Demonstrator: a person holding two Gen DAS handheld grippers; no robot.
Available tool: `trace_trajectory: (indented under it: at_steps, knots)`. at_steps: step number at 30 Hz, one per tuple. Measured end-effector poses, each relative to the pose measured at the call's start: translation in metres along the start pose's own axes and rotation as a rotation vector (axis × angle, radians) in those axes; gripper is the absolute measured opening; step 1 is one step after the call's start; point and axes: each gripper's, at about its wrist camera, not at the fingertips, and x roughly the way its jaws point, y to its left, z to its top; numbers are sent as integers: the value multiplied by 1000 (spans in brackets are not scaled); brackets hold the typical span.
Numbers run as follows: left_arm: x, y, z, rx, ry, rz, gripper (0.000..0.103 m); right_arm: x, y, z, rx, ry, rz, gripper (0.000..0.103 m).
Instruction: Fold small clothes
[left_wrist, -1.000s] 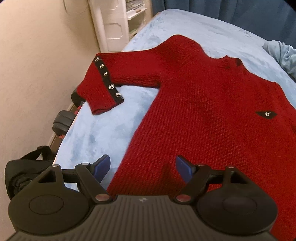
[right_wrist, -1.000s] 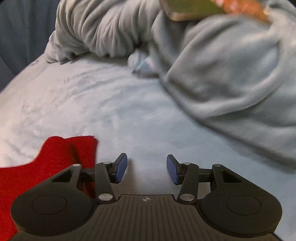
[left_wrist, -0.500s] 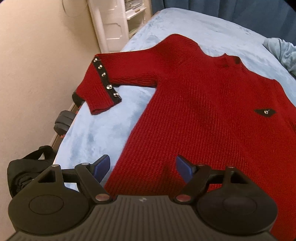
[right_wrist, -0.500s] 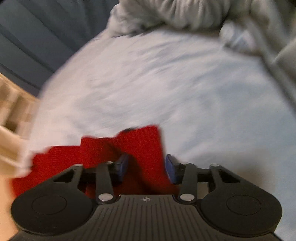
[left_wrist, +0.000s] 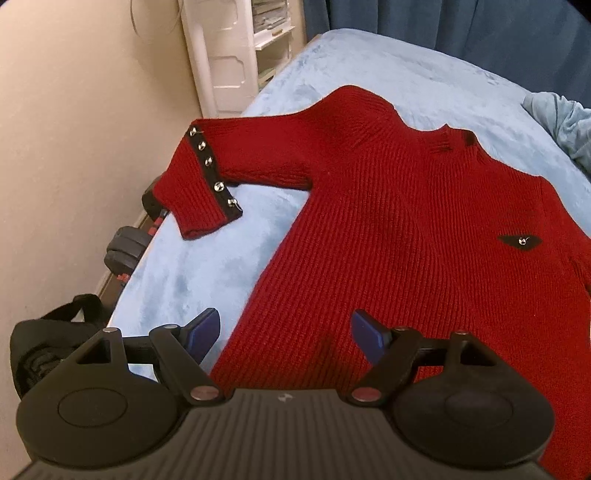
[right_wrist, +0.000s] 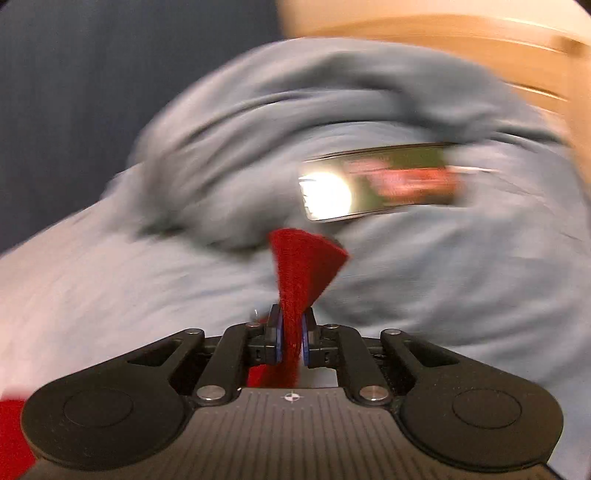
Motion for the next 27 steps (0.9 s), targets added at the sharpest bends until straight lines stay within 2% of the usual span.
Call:
trace_trajectory:
  at_steps: [1,3,5,7,10,13,16,18,21,23,27]
  knots:
    - [0,0,-1,-3,1,-4,83,7,-6,3,0,32,-46,25]
    - [-3,2,-3,-13,-2,-12,83,12,-17,8,1,35,-162,25]
    - [-5,5,-3,-18,-9,-19,83,7,-24,9,11,47,-171,28]
    - [-6,8,-2,-21,-17,-19,85,-3,-21,6,15,71,-115,33]
    - [-2,13,8,-45,-21,-26,90,-20,-3,-9,-42,137,61,35]
    - [1,24,25,-117,-64,-22,103,-48,33,-41,-178,201,237,39]
    - [12,43,46,-166,-132,32,103,-79,70,-83,-313,269,381,40]
    - [24,59,58,-193,-146,59,103,-98,88,-111,-369,316,433,40]
    - [48,86,76,-224,-150,58,103,-123,108,-146,-406,379,485,40]
    - [68,93,91,-201,-118,34,103,-136,117,-165,-412,421,498,40]
    - [129,95,121,-148,16,23,102,-160,143,-195,-455,497,509,40]
